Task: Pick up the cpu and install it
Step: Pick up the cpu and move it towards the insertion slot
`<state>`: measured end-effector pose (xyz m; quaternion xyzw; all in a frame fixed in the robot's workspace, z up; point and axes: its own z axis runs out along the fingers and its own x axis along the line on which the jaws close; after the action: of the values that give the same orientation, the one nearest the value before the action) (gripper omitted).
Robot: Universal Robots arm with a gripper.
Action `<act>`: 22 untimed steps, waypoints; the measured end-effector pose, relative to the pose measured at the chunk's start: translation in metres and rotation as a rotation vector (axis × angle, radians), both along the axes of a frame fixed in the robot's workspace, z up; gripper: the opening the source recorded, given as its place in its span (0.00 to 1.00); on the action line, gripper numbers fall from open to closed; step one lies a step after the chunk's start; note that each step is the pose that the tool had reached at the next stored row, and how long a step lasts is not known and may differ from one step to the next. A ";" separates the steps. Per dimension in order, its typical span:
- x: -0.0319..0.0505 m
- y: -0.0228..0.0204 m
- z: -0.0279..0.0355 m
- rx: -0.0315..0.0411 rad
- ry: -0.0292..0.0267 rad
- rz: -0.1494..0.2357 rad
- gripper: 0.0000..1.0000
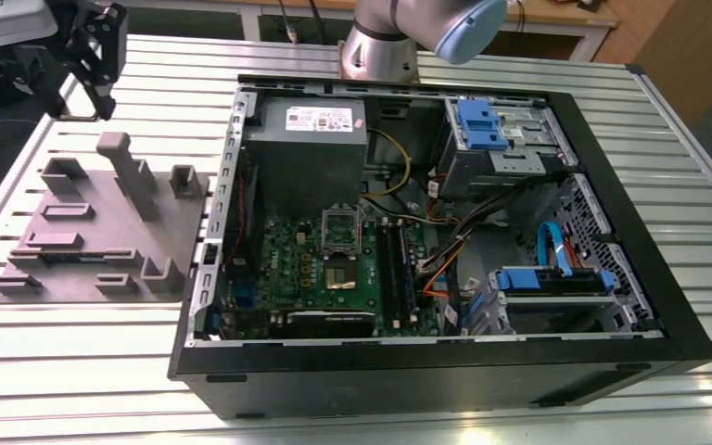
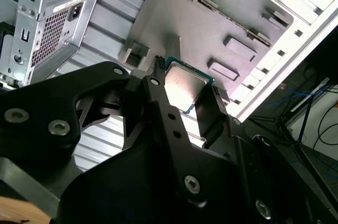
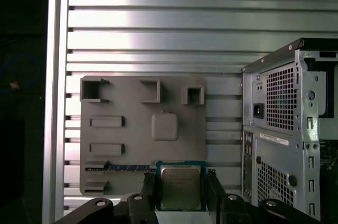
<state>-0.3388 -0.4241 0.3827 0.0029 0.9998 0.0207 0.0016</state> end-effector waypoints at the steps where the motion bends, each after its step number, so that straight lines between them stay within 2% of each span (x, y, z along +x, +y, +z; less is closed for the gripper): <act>1: 0.0009 0.0000 0.0000 0.0000 0.0000 0.000 0.47; 6: 0.0071 0.0000 0.0000 0.0000 0.0000 0.000 0.47; 13: 0.0079 0.0000 0.0000 0.0000 0.0000 0.000 0.47; 15: 0.0124 0.0000 0.0000 0.0000 0.0000 0.000 0.47; 22: 0.0140 0.0000 0.0000 0.0000 0.0000 0.000 0.47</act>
<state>-0.3247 -0.4241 0.3827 0.0029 0.9998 0.0207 0.0016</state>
